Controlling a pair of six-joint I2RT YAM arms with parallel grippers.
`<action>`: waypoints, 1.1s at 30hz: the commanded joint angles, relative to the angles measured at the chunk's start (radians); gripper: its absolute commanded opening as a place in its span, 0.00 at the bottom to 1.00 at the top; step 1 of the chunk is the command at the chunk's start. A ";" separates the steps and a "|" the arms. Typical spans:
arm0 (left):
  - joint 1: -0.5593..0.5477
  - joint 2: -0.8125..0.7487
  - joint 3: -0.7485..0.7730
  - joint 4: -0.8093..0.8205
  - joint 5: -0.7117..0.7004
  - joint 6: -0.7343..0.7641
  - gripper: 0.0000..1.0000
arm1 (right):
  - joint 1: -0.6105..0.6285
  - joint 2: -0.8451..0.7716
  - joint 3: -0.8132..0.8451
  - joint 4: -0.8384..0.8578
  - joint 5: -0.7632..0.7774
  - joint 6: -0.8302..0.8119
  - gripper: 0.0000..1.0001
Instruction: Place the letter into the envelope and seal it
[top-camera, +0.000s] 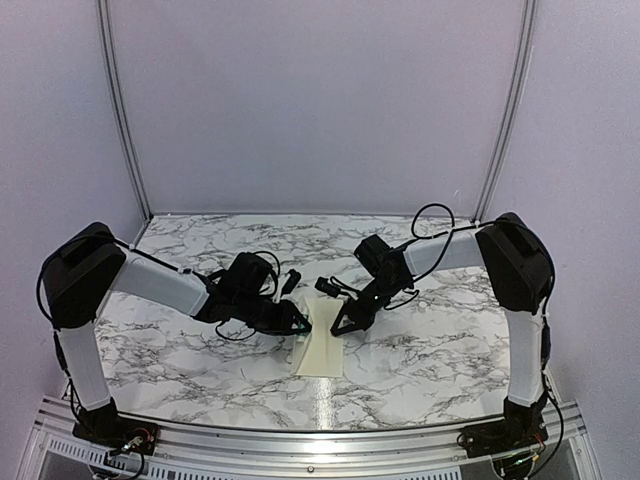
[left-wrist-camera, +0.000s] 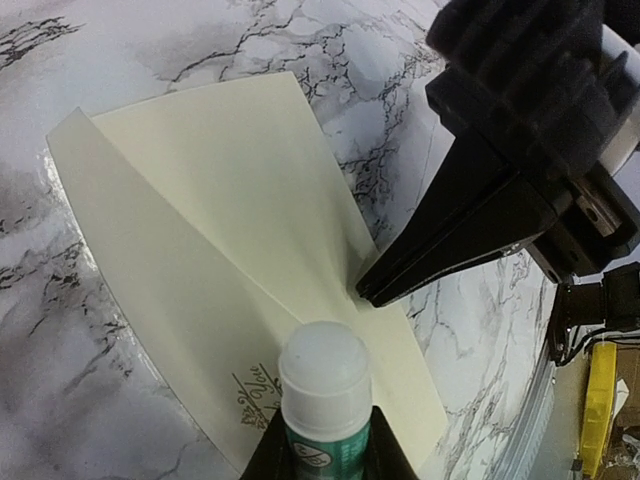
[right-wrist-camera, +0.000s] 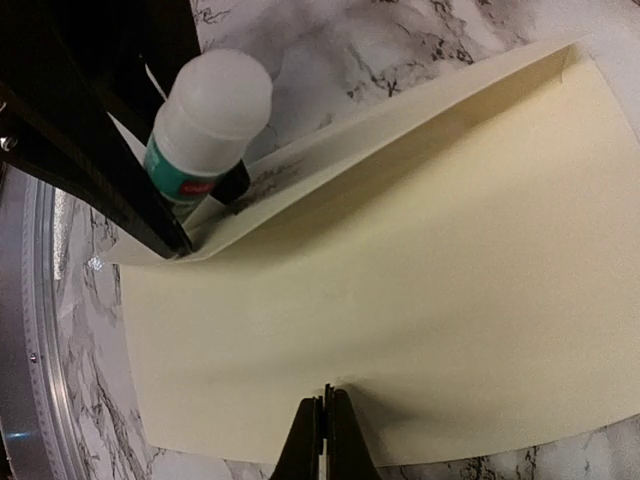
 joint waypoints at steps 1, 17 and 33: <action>-0.010 0.042 0.026 0.023 0.031 -0.002 0.00 | 0.005 0.018 0.006 -0.021 0.023 -0.007 0.00; -0.018 0.105 0.017 0.033 0.061 -0.024 0.00 | 0.005 0.010 0.022 -0.034 -0.006 -0.004 0.00; -0.019 0.098 0.006 0.033 0.055 -0.025 0.00 | 0.019 0.087 0.172 -0.087 -0.167 0.054 0.00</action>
